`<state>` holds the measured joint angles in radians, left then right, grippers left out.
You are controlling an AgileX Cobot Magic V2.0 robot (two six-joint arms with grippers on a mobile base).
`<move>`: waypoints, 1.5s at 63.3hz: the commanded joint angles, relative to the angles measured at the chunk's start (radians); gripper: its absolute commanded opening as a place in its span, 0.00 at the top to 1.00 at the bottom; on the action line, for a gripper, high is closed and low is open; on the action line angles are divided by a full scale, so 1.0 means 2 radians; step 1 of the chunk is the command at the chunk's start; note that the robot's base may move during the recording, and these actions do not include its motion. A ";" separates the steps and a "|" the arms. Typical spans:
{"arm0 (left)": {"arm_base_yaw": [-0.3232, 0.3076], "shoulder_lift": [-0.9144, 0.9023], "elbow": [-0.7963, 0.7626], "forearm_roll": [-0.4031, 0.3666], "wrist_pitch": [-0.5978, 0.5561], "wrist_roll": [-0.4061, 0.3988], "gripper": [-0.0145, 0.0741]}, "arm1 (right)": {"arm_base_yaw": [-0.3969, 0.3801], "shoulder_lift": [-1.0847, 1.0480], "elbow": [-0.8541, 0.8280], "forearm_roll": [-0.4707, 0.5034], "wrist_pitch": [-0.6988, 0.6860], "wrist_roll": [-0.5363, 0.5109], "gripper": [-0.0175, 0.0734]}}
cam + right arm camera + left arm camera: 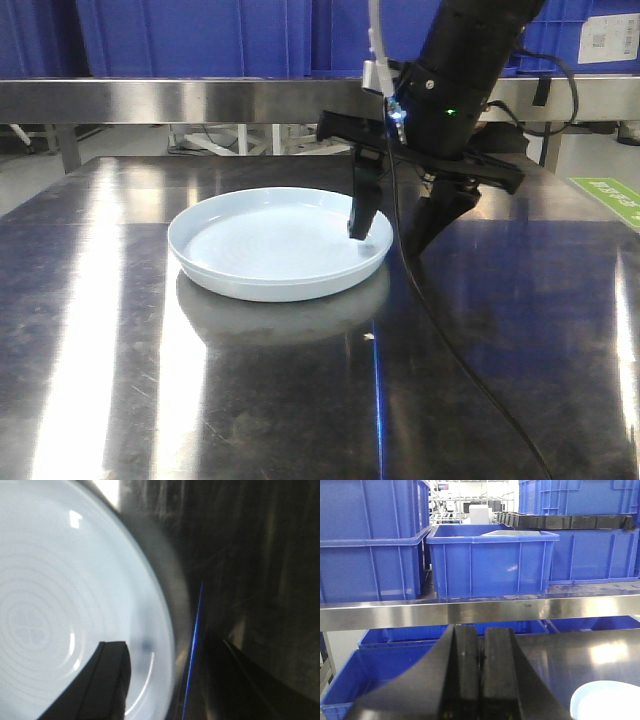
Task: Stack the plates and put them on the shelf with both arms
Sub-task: 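Reposition the right gripper and grip the rim of the stacked plates, then lift the stacked plates with the right gripper and raise them high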
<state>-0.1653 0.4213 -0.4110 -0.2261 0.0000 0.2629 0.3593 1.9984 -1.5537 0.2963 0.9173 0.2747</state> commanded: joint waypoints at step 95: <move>0.000 0.004 -0.014 -0.002 -0.041 -0.002 0.75 | -0.068 -0.223 0.180 0.013 -0.297 -0.104 0.75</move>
<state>-0.1653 0.4213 -0.4110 -0.2261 0.0000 0.2629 0.2376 1.6621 -1.2311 0.3043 0.5065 0.1028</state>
